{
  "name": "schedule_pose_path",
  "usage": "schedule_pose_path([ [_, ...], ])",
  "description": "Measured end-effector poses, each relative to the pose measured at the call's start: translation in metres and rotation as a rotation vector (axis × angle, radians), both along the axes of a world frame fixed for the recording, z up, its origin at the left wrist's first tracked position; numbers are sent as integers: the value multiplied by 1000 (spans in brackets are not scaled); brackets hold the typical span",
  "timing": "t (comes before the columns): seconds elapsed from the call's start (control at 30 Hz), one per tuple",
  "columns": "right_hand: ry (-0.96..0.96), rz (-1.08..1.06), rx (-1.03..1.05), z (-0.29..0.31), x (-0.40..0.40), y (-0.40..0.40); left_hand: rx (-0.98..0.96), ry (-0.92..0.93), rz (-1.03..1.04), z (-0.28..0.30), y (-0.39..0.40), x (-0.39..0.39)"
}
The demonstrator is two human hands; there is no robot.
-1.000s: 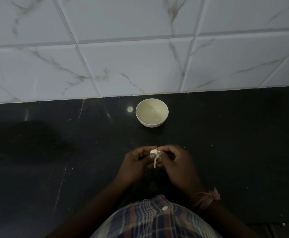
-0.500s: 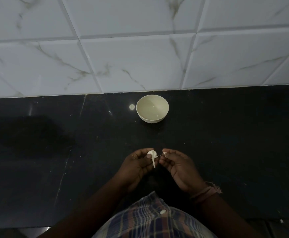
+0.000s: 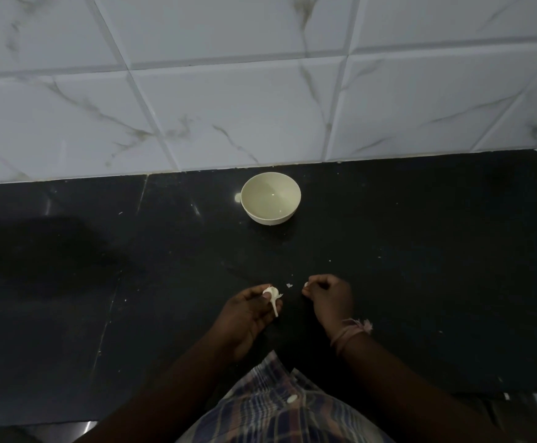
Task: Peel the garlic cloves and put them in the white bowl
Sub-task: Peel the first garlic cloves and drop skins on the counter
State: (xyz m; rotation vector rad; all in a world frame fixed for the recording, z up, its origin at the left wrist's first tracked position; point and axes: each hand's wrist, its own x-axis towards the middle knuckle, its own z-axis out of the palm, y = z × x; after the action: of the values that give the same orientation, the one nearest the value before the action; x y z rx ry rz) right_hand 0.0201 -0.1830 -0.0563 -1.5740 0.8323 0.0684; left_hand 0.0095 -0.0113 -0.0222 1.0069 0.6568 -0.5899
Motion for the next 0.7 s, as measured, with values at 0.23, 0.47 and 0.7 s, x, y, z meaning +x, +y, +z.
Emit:
schedule_pose_path([
  [0.23,-25,103,-251,-2,-2,9,10,42,-63,-6,14,8],
  [0.47,47,96,-442,-8,-8,8,10,79,-150,-6,23,15],
  [0.7,23,102,-519,-8,-26,16,19,60,-189,-4,25,15],
])
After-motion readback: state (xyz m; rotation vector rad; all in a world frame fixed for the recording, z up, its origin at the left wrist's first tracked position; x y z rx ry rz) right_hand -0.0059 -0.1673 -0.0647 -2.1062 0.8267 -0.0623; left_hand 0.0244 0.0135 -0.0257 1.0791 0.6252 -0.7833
